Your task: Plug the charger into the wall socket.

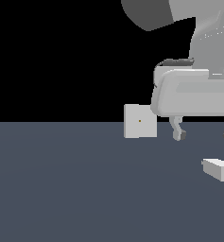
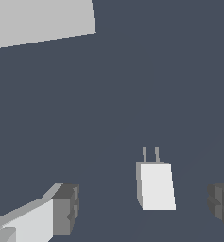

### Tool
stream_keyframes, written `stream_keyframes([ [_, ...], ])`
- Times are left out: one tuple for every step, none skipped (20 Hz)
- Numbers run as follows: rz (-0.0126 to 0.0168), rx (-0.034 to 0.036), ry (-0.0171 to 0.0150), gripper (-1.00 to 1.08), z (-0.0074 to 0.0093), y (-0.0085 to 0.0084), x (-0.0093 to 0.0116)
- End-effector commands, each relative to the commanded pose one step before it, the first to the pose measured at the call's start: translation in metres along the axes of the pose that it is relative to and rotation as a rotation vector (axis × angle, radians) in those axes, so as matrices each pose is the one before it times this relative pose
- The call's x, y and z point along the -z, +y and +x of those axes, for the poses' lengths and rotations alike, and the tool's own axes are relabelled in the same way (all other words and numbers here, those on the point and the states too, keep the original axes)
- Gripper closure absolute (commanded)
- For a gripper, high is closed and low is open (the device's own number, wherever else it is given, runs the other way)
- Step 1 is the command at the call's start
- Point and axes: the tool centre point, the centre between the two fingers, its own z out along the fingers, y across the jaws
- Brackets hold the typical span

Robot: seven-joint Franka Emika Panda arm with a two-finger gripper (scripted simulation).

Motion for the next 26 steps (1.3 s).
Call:
stream_keyframes([
  [0.00012, 0.00128, 0.01443, -0.92, -0.00215, 0.00857, -0.00382],
  [0.00018, 0.00008, 0.0042, -0.92, -0.00072, 0.00277, -0.00124],
  [0.0002, 0.00009, 0.00371, -0.92, -0.00063, 0.00247, -0.00113],
  [0.00021, 0.0001, 0.00327, -0.92, -0.00055, 0.00218, -0.001],
  [0.00021, 0.00011, 0.00284, -0.92, -0.00046, 0.00189, -0.00088],
  [0.00022, 0.00012, 0.00243, -0.92, -0.00038, 0.00162, -0.00076],
  [0.00021, 0.00013, 0.002, -0.92, -0.00031, 0.00135, -0.00065],
  [0.0002, 0.00014, 0.0016, -0.92, -0.00024, 0.00109, -0.00054],
  [0.00017, 0.00012, 0.00118, -0.92, -0.00018, 0.00083, -0.00044],
  [0.00014, 0.0001, 0.00083, -0.92, -0.00012, 0.00059, -0.00031],
  [0.00009, 0.00007, 0.00048, -0.92, -0.00007, 0.00035, -0.00019],
  [0.0, 0.0, 0.0, -0.92, -0.00004, 0.00013, -0.00014],
  [-0.00039, -0.00111, -0.00131, -0.92, -0.00016, -0.00023, 0.00039],
  [0.0, 0.0, 0.0, -0.92, -0.00008, 0.0, -0.00025],
  [0.0, 0.0, 0.0, -0.92, -0.00025, -0.00001, -0.00076],
  [0.0, 0.0, 0.0, -0.92, -0.00041, -0.00001, -0.00126],
  [0.0, 0.0, 0.0, -0.92, -0.00058, -0.00002, -0.00177],
  [0.0, 0.0, 0.0, -0.92, -0.00074, -0.00002, -0.00226],
  [0.0, 0.0, 0.0, -0.92, -0.0009, -0.00003, -0.00276],
  [0.00028, 0.00009, 0.00039, -0.92, -0.001, -0.0001, -0.00309],
  [0.0, 0.0, 0.0, -0.92, -0.00121, -0.00003, -0.00373],
  [0.0, 0.0, 0.0, -0.92, -0.00135, -0.00002, -0.0042],
  [0.0, 0.0, 0.0, -0.92, -0.00148, 0.0, -0.00466],
  [0.00026, 0.00019, 0.00037, -0.92, -0.00136, -0.0001, -0.00448],
  [0.0, 0.0, 0.0, -0.92, -0.00125, 0.00007, -0.00412],
  [0.0, 0.0, 0.0, -0.92, -0.00106, 0.00009, -0.00361],
])
